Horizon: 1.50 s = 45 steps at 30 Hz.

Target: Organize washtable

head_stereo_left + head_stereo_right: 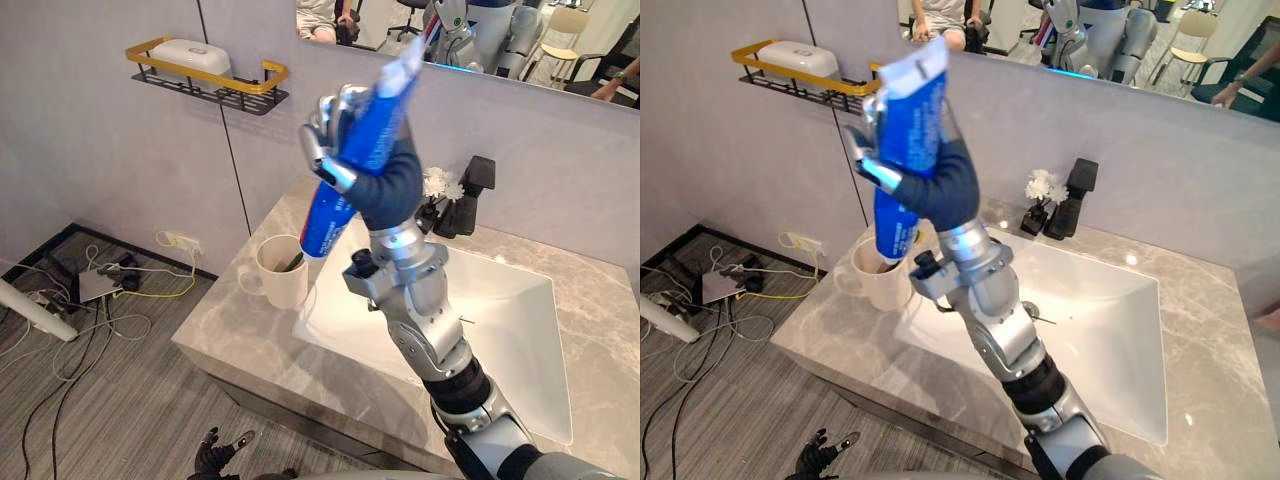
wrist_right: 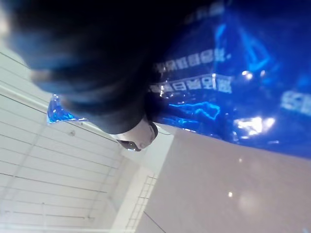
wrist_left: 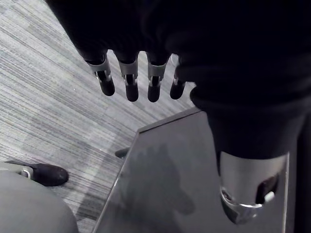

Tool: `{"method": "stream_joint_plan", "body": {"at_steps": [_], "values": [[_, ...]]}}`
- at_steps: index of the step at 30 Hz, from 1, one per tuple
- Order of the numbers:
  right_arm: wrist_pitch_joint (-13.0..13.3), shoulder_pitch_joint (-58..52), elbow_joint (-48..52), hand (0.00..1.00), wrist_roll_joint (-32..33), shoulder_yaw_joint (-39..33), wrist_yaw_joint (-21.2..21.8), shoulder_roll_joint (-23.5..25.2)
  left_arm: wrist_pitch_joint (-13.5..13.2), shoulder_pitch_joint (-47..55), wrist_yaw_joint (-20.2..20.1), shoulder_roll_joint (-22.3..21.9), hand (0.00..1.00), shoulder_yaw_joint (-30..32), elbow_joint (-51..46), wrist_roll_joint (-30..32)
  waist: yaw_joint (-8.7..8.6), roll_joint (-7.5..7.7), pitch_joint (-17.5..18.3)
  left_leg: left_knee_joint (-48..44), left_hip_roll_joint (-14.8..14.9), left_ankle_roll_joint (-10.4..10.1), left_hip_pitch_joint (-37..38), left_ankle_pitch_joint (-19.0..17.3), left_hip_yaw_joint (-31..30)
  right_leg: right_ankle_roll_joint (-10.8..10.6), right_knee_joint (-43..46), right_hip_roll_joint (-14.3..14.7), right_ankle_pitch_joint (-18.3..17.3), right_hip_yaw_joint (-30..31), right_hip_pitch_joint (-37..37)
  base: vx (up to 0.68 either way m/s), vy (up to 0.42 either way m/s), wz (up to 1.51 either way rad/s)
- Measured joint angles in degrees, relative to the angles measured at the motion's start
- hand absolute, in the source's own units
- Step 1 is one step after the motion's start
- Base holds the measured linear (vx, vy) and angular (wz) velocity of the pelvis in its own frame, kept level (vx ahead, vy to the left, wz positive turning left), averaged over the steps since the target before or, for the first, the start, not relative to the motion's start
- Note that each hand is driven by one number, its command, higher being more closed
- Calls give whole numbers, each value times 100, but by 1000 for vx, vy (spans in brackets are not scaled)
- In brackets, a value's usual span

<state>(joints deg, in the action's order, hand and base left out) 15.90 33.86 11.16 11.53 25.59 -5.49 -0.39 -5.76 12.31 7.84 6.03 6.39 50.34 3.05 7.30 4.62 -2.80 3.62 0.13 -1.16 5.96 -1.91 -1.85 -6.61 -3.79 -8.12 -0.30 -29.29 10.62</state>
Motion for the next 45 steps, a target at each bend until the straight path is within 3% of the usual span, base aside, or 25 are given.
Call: {"method": "stream_joint_plan", "body": {"at_steps": [4,8,12,16,30,45], "values": [[-36,119,-286,100,-578,30,-130,-4,0,12,3,118,0,-136,29,26,131,83,-67,-12,3,0,-31,0,-51,0,1,-1,-1,-41,2,-34,-7,6],[-115,452,-669,100,-906,126,-217,-9,-27,6,5,162,0,-186,26,117,140,113,-132,-44,-12,0,-81,0,-111,0,3,-1,-1,-63,-5,-26,-4,8],[-125,521,-828,100,-1117,237,-236,-6,-81,-59,4,165,0,-196,24,162,281,132,-205,-48,-11,0,-104,-1,-147,0,6,-2,-1,-72,-8,-7,-1,6],[-214,673,-1213,100,-1292,235,-338,2,-83,-65,2,192,0,-249,29,166,309,122,-296,-60,-11,0,-131,-1,-225,-8,50,-5,-6,-123,-11,-17,-5,10],[-385,688,-1796,100,-1572,190,-461,8,-119,-108,0,247,0,-439,18,164,448,74,-498,-181,-2,-37,-210,-30,-262,-11,71,-14,-10,-174,-41,-13,-4,3],[-402,663,-2111,100,-1562,193,-464,136,-120,-100,-4,243,0,-482,20,160,446,6,-615,-245,-9,-35,-264,-29,-245,-9,70,-14,-12,-154,-69,-34,-8,0]]}}
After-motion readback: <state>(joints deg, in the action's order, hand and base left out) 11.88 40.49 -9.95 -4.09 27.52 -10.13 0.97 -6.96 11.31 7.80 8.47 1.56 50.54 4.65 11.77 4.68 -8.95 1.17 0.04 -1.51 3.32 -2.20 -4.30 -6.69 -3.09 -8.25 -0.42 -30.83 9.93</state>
